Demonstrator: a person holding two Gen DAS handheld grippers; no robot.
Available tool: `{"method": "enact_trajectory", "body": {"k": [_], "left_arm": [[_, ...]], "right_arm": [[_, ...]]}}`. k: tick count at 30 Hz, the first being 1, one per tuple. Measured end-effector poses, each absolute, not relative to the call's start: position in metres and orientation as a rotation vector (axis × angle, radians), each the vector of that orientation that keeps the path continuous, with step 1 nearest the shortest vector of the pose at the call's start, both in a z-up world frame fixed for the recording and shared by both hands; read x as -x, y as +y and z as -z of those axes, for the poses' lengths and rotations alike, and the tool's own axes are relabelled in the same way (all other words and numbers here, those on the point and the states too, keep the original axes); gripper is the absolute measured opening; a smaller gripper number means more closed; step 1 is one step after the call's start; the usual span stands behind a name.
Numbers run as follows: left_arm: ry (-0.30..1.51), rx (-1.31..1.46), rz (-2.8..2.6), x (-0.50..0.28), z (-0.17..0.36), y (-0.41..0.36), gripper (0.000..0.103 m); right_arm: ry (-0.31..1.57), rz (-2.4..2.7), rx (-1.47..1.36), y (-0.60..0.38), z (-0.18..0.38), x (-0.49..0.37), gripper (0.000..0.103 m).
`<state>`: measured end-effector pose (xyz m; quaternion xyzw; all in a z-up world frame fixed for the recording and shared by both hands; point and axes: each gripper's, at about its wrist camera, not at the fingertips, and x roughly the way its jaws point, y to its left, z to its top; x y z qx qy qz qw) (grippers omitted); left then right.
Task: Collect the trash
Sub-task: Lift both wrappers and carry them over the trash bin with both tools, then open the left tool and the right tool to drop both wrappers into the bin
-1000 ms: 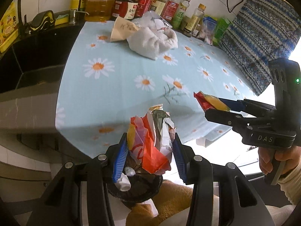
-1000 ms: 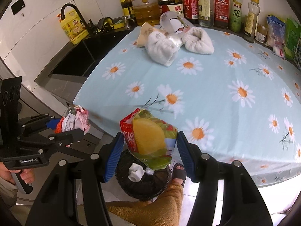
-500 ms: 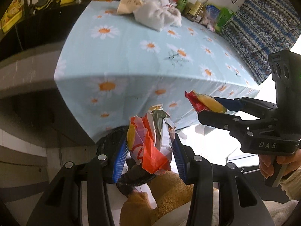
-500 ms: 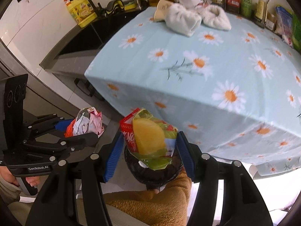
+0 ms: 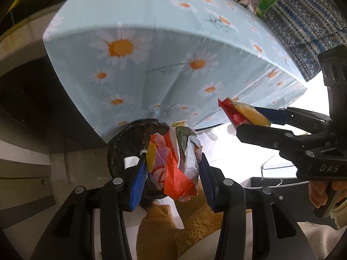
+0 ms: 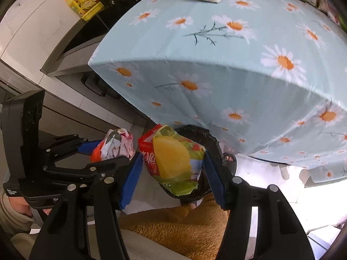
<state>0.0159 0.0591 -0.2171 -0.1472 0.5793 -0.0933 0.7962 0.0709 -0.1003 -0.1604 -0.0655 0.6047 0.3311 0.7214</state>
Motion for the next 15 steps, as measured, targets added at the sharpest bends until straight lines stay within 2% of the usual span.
{"method": "enact_trajectory", "body": {"k": [15], "left_arm": [[1.357,0.368,0.183,-0.011,0.266,0.07,0.044]], "right_arm": [[1.439,-0.694,0.095,-0.097,0.196,-0.068,0.059]]}}
